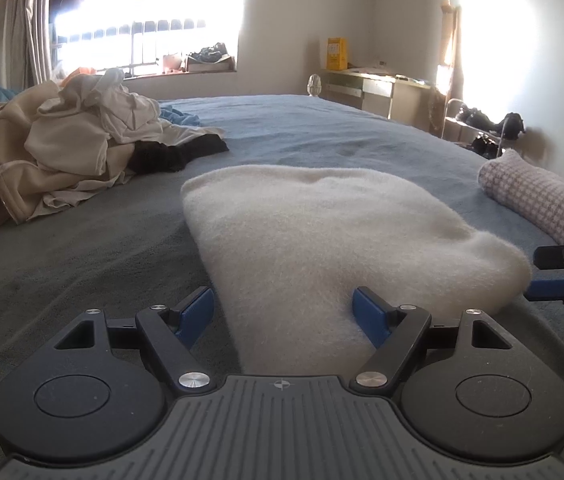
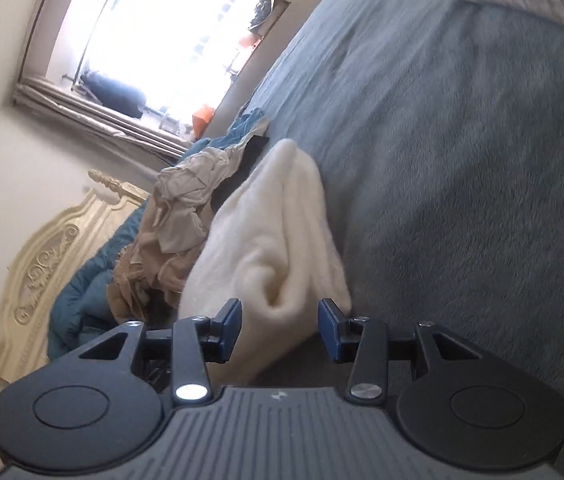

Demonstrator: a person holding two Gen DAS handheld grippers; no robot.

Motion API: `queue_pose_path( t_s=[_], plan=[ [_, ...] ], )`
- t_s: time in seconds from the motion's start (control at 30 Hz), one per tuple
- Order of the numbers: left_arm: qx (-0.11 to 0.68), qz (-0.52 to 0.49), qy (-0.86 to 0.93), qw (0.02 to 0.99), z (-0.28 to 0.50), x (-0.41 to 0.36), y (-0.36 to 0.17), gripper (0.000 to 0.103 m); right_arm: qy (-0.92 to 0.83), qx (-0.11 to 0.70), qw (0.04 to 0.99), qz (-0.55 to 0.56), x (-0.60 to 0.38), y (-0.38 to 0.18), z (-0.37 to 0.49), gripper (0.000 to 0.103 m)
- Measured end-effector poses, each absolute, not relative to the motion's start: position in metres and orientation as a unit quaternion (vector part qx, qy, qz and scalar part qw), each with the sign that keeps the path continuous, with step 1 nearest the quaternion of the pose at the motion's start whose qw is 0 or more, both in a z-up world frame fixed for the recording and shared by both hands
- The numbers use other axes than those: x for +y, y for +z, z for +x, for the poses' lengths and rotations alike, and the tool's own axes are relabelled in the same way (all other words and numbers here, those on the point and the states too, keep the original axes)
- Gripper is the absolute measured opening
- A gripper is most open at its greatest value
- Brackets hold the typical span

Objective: Fold clothes
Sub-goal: 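Lift both open grippers away from the folded sweater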

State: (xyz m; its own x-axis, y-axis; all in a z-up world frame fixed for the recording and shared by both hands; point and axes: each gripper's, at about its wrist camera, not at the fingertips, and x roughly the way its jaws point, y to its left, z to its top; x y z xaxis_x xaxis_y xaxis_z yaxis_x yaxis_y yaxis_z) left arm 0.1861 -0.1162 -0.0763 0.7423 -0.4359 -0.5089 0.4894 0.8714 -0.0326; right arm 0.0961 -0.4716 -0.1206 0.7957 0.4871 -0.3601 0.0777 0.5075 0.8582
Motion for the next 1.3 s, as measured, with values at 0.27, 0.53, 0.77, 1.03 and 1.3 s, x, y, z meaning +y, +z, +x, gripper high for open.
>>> queue_pose_path(
  t_s=[0.27,0.53,0.77,1.03,1.3],
  plan=[
    [0.261,0.052,-0.242,0.933,0.185,-0.118,-0.076,0.078,0.129,0.301,0.794,0.512,-0.460,-0.133,0.117,0.046],
    [0.257,0.044,-0.239,0.935,0.183,-0.119,-0.076,0.078,0.140,0.256,0.829,0.476,-0.448,-0.113,0.131,0.022],
    [0.251,0.057,-0.231,0.938,0.177,-0.130,-0.077,0.078,0.126,0.253,0.870,0.404,-0.453,-0.104,0.129,0.021],
    [0.246,0.075,-0.239,0.936,0.177,-0.135,-0.078,0.078,0.101,0.284,0.864,0.404,-0.464,-0.137,0.126,0.029],
    [0.252,0.036,-0.236,0.938,0.176,-0.129,-0.085,0.078,0.021,0.192,0.958,0.213,-0.414,-0.048,0.083,0.050]
  ],
)
